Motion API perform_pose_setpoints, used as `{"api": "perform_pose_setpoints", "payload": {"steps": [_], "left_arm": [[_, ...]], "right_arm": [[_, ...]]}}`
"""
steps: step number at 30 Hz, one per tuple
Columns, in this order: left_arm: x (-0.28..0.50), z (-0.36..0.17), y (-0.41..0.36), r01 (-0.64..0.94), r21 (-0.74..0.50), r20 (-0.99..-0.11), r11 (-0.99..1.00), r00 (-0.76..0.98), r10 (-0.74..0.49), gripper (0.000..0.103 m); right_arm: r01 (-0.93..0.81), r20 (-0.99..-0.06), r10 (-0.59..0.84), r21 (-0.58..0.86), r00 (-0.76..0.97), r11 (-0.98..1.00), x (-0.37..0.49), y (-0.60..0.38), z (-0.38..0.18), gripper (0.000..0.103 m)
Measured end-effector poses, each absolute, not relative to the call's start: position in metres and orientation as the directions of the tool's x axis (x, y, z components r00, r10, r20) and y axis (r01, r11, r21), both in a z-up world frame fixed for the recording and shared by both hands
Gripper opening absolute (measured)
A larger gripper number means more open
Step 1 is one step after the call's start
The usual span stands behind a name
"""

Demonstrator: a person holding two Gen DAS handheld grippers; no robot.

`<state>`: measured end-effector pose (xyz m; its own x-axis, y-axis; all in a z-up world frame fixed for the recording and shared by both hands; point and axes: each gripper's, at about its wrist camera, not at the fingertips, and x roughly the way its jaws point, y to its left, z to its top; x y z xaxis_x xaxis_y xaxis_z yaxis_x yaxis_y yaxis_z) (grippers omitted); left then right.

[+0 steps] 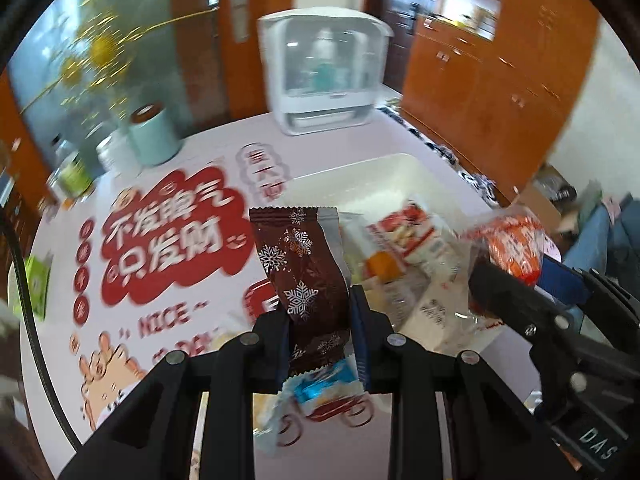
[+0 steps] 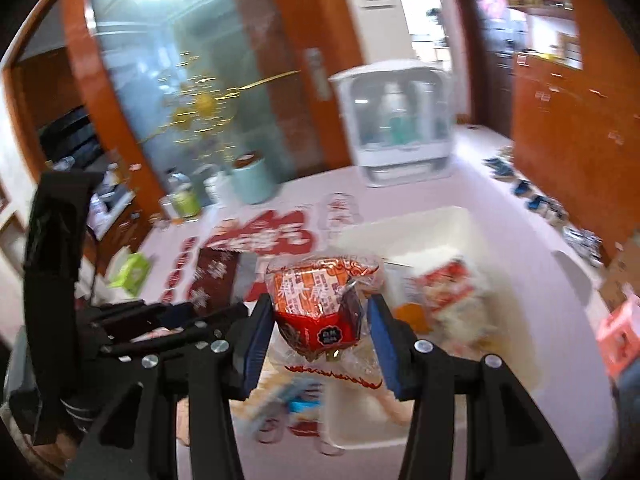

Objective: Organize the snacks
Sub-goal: 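Carry both packs over the white bin and open both tools to drop them, then move both tools back toward the bread pack and blue candy on the table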

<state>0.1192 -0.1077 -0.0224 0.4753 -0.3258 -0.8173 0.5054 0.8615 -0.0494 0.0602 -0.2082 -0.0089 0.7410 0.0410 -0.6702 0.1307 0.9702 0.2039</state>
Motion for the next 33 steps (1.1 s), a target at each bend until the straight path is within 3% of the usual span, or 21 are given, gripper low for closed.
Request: {"api": "perform_pose_setpoints", "payload": {"steps": [7,17,18,19,20,21,22,25,33], "left_arm": [[0.114,-0.031,-0.169,0.565,-0.016,-0.826,0.825,0.457,-0.329,0.024],[0.123,-0.052,-0.201,0.556,0.019,-0.85,0.831,0.447,-0.28,0.026],[0.124,-0.054,-0.202,0.553,0.022,-0.851,0.833,0.447,-0.274,0.033],[0.125,-0.055,-0.202,0.549,0.027,-0.853,0.836,0.448,-0.267,0.059],[0.127,-0.057,-0.202,0.53,0.051,-0.856,0.846,0.46,-0.237,0.07],[0.13,-0.058,-0.201,0.51,0.074,-0.853,0.857,0.477,-0.21,0.088],[0.131,-0.059,-0.2,0.497,0.087,-0.85,0.863,0.49,-0.196,0.094],[0.134,-0.061,-0.193,0.489,0.081,-0.853,0.869,0.484,-0.193,0.094],[0.135,-0.069,-0.175,0.466,0.085,-0.867,0.88,0.47,-0.166,0.094]], "right_arm": [[0.292,-0.7,-0.099,0.161,0.707,0.943,0.041,-0.262,-0.02,0.049],[0.339,-0.718,-0.161,0.11,0.677,0.934,0.047,-0.291,-0.034,0.049],[0.338,-0.721,-0.158,0.112,0.675,0.934,0.047,-0.293,-0.035,0.049],[0.341,-0.724,-0.158,0.112,0.671,0.933,0.049,-0.296,-0.036,0.049],[0.345,-0.723,-0.163,0.111,0.672,0.932,0.049,-0.297,-0.036,0.049],[0.348,-0.724,-0.165,0.11,0.67,0.931,0.05,-0.298,-0.036,0.049],[0.354,-0.726,-0.17,0.108,0.666,0.929,0.052,-0.3,-0.036,0.05],[0.372,-0.733,-0.179,0.108,0.656,0.922,0.055,-0.304,-0.038,0.059],[0.369,-0.757,-0.166,0.106,0.632,0.923,0.061,-0.299,-0.049,0.059]]}}
